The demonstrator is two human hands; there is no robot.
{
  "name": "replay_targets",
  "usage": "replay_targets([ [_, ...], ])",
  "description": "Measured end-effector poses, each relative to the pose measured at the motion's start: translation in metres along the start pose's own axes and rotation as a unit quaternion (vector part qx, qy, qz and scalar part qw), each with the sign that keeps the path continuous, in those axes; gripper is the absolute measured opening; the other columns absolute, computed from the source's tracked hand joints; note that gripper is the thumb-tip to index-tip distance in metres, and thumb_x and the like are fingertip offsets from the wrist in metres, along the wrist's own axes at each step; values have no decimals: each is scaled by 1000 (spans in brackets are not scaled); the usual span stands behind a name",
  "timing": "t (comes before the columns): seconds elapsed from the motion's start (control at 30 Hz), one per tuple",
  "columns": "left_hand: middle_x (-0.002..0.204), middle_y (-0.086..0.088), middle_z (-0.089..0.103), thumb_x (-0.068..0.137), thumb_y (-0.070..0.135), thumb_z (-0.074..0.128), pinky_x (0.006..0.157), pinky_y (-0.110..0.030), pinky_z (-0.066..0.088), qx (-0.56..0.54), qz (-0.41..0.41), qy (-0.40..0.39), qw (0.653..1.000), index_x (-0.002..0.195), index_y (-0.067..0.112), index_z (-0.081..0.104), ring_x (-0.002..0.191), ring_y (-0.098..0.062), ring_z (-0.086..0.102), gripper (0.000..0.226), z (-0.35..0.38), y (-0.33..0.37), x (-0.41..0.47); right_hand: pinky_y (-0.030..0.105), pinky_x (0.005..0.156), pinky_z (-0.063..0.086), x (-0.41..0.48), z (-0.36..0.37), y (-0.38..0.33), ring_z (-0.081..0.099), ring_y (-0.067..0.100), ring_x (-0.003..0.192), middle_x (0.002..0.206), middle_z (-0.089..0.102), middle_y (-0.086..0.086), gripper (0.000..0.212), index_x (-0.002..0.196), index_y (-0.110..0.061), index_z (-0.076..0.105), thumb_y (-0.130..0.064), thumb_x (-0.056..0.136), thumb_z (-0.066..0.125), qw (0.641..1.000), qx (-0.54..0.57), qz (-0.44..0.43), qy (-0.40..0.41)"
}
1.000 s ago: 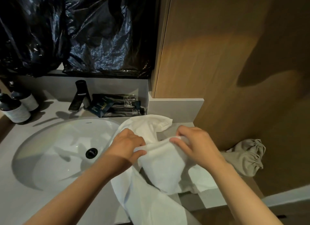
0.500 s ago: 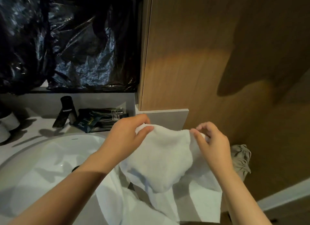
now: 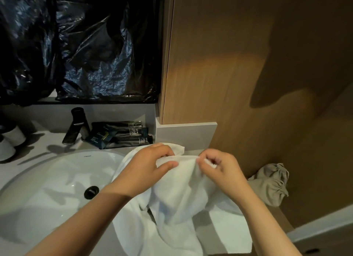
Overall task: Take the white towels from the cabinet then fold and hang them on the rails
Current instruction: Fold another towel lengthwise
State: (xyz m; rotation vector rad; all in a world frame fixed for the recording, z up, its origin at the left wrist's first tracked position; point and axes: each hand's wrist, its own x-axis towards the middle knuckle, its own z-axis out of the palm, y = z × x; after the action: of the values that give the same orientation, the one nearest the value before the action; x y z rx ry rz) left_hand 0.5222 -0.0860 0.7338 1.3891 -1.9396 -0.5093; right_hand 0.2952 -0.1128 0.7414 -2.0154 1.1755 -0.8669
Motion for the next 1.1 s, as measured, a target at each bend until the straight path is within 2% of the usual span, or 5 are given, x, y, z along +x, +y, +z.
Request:
replay_targets([
  [0.23,100,7,61,94,17,56,77,-27,41,79,-108,39,990,106,21,63,91,-11,55,15,-4,-30,-11,17,53,37,11,-17,-9,48,13,60,63,54,0,24,68,-11,58,-12,92,57,973,31,17,228],
  [0.4,98,4,63,95,8,55,76,-7,36,45,-109,143,983,108,17,70,90,-10,55,22,-10,-24,-5,30,55,36,12,-19,6,48,17,59,63,55,2,24,69,-20,57,-23,92,58,975,-59,57,205],
  [0.57,83,10,66,98,32,44,70,-11,39,15,-33,118,992,89,19,67,81,-3,55,28,-20,12,16,7,68,42,4,-13,-5,54,-15,80,84,54,-39,41,126,-45,52,-45,87,65,993,-58,57,89],
  [0.83,87,6,63,92,46,40,75,-19,42,33,36,30,998,97,20,69,83,-5,54,39,-15,20,24,41,69,48,11,5,-18,57,14,73,84,66,-8,12,103,-31,67,-34,91,67,999,-5,-44,-1],
  [1.1,88,14,47,82,19,69,65,-17,41,52,-99,108,988,93,30,51,74,-4,50,24,-11,-2,-10,38,65,46,11,-13,-20,57,27,75,81,64,9,19,90,-11,68,-17,99,52,994,56,-41,87],
])
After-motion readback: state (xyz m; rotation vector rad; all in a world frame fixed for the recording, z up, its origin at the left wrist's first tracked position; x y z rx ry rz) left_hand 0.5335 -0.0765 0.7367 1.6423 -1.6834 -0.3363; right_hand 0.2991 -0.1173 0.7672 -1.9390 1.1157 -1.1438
